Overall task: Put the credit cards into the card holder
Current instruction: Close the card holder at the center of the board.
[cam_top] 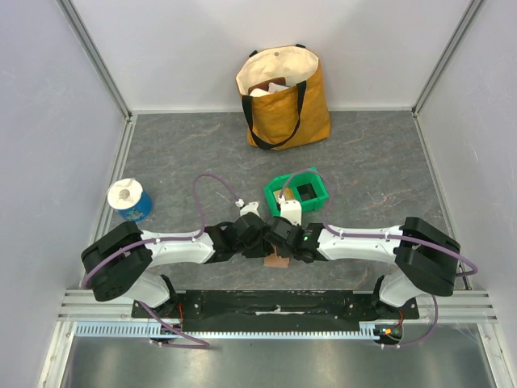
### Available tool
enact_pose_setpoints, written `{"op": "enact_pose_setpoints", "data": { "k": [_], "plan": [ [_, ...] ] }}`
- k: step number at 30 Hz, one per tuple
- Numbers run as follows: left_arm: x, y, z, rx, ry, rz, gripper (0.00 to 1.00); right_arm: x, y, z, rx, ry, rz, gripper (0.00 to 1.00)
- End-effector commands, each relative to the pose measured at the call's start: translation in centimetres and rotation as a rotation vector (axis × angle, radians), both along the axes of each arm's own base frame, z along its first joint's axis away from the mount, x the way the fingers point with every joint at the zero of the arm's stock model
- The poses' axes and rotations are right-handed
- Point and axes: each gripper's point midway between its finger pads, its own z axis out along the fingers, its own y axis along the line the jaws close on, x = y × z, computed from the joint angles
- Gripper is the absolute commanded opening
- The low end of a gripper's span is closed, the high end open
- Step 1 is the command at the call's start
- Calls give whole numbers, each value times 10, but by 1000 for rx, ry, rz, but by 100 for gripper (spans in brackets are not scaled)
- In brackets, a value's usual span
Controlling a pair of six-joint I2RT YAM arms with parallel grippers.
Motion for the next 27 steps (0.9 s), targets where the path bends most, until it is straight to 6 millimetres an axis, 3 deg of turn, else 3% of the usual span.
{"op": "enact_pose_setpoints", "data": {
  "k": [1, 10, 21, 27],
  "plan": [
    [-5, 2, -3, 6, 1, 25, 39, -14, -11, -24, -82, 74, 35, 2],
    [-5, 1, -6, 13, 8, 21, 39, 3, 3, 19, 36, -36, 13, 2],
    [-5, 1, -6, 21, 8, 11, 39, 5, 10, 25, 114, -47, -9, 1],
    [-5, 1, -5, 24, 4, 12, 39, 0, 2, 9, 78, -8, -20, 12]
  ]
}}
